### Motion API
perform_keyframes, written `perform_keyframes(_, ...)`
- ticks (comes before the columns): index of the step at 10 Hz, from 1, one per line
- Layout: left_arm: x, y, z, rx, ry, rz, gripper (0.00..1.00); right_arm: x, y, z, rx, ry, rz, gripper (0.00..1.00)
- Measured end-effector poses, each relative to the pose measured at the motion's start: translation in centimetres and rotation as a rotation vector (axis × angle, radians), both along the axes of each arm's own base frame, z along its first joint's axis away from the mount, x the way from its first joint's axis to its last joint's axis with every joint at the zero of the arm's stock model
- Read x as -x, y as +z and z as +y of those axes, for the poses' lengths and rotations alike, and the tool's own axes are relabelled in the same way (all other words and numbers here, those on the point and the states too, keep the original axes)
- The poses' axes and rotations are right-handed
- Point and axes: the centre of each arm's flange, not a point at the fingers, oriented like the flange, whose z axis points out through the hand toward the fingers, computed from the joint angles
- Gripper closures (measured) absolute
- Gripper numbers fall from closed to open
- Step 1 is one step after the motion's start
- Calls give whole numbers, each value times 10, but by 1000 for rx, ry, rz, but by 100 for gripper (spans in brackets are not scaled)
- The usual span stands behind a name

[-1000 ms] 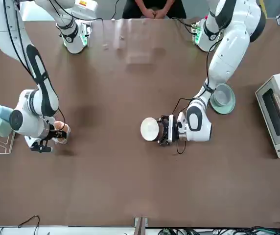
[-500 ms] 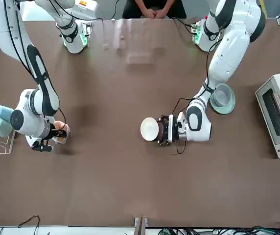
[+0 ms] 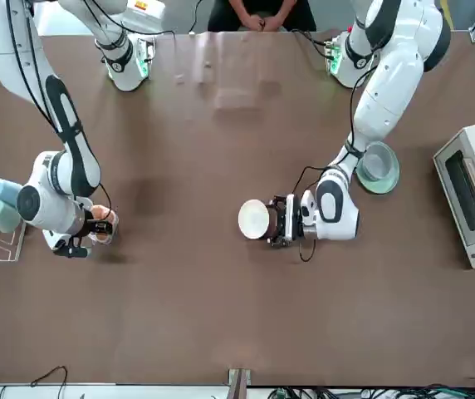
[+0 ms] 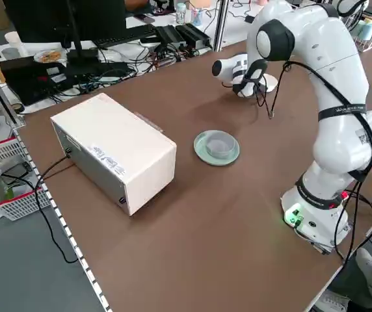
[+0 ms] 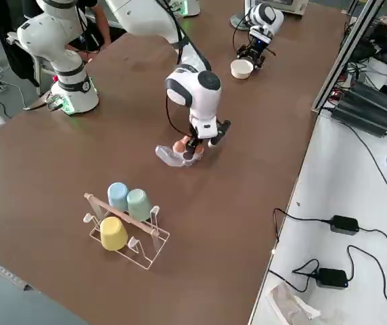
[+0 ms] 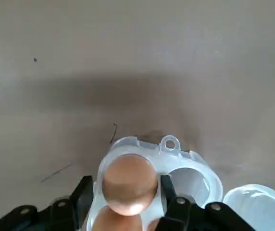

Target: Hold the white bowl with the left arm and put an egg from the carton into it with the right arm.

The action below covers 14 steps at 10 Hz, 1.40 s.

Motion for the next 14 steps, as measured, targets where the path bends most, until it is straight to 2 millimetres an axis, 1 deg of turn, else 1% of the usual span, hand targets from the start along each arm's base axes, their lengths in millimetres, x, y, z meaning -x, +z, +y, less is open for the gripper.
perform_keyframes(5,0,0,1,0,2,0,1,-2,3,-1,2,-6,-21,44)
perform_keyframes(8,-1,0,1,0,2,0,1,-3,4,-2,4,-9,-40,47)
perform_keyframes(10,-1,0,2,3,0,-7,1,-3,6,-3,6,-11,-45,52)
perform_keyframes(14,-2,1,4,9,-3,-24,1,-3,9,-3,4,-10,-36,52)
